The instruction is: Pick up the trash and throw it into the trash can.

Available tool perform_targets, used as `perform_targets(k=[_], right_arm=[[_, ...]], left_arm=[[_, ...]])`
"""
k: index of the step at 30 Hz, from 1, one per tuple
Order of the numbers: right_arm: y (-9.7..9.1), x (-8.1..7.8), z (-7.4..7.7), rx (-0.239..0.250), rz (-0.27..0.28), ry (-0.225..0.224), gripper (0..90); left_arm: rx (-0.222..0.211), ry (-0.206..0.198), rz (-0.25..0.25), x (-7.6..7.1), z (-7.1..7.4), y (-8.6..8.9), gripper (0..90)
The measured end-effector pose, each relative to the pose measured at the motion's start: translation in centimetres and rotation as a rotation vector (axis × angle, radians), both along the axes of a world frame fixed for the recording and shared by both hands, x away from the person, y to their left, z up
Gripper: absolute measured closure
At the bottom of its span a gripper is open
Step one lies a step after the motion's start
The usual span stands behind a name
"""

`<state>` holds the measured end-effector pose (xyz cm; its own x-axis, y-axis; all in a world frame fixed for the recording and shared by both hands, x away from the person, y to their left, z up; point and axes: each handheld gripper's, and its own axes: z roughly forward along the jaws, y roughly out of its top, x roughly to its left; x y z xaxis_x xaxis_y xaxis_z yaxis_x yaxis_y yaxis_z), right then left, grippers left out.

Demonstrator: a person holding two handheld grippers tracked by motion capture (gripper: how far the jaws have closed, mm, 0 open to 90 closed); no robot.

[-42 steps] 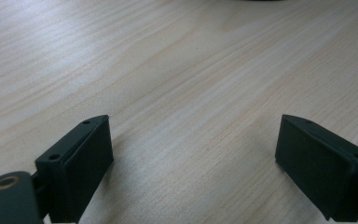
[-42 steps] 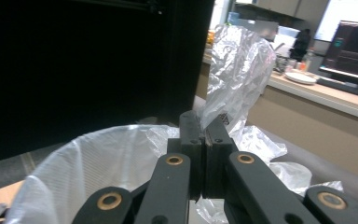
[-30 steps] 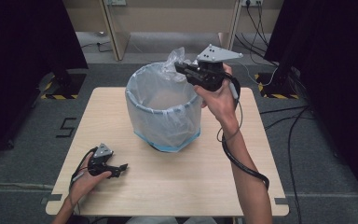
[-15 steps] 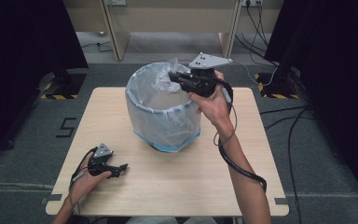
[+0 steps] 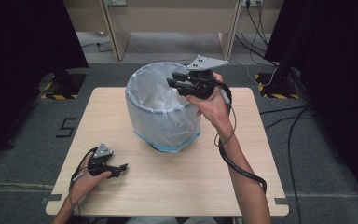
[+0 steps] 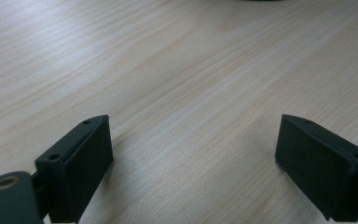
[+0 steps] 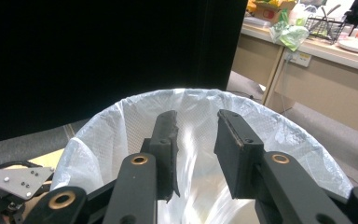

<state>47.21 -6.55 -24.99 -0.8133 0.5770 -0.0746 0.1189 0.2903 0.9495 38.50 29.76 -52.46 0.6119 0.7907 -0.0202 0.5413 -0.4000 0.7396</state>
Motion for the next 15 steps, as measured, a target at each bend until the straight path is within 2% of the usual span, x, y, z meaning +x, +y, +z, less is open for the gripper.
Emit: perform_targets(k=[9,15], right_arm=[[-0.8,0.2,-0.2,0.009,-0.028,0.025,63.9],[-2.0,0.4,-0.4,0.016,-0.070,0.032,57.6]], left_arm=[[-0.002,-0.001,0.000,0.0,0.0,0.0,10.1],[0.000,0.000,0.000,0.0,0.0,0.0,10.1]])
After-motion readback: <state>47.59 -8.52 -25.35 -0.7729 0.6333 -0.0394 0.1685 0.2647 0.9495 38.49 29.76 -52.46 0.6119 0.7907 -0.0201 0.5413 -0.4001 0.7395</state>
